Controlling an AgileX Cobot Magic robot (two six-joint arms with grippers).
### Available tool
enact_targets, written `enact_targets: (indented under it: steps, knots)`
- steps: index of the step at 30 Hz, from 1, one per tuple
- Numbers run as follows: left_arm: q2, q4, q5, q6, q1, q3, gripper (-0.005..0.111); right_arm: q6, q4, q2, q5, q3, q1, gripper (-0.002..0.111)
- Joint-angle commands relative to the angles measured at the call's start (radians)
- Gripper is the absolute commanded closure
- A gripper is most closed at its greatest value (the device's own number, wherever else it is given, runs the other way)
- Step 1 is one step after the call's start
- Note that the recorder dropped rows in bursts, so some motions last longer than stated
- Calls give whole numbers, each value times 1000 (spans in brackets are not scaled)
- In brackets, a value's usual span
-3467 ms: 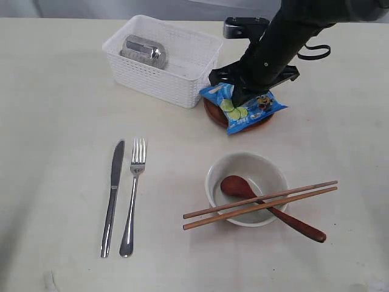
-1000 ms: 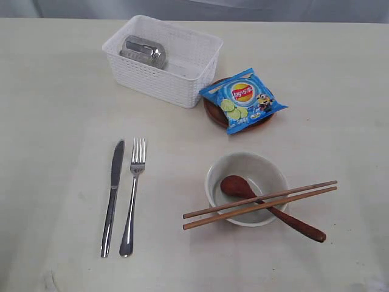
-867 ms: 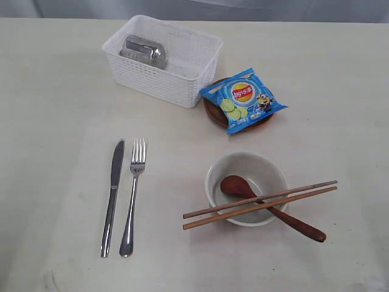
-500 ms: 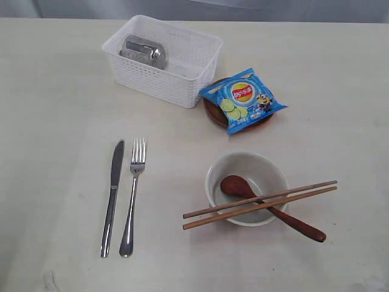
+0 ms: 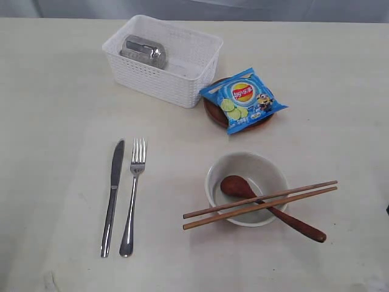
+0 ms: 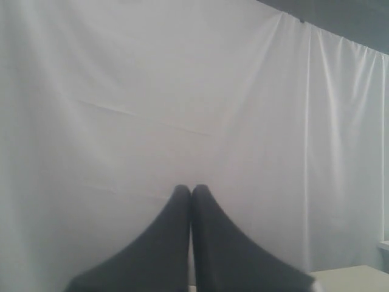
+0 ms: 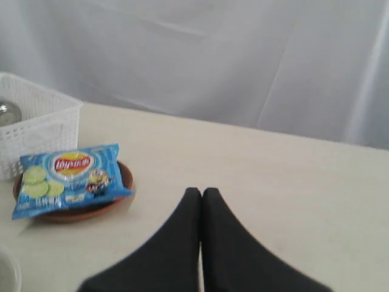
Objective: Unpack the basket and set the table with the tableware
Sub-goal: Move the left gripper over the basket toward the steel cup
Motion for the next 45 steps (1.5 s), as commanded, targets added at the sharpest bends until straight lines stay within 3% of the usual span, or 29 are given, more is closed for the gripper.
enact_targets:
  steps: [1,33,37,41,43,45]
  knots:
    - [-3,-9,-2,-8,-6,2,106,8,-12,-6,97,3,-5,109]
    - [-3,-9,-15,-8,-6,2,106,10,-12,-6,97,3,-5,109]
    - [-3,-9,-62,-33,-6,2,106,10,-12,-6,97,3,-5,109]
    - [-3,-43,-251,-73,-6,1,106,10,-12,-6,97,3,-5,109]
    - [-3,-38,-226,-94,-6,-49,106,10,-12,-6,97,3,-5,109]
    - [13,-38,-114,-109,-6,-128,106,10,-12,-6,97,3,-5,109]
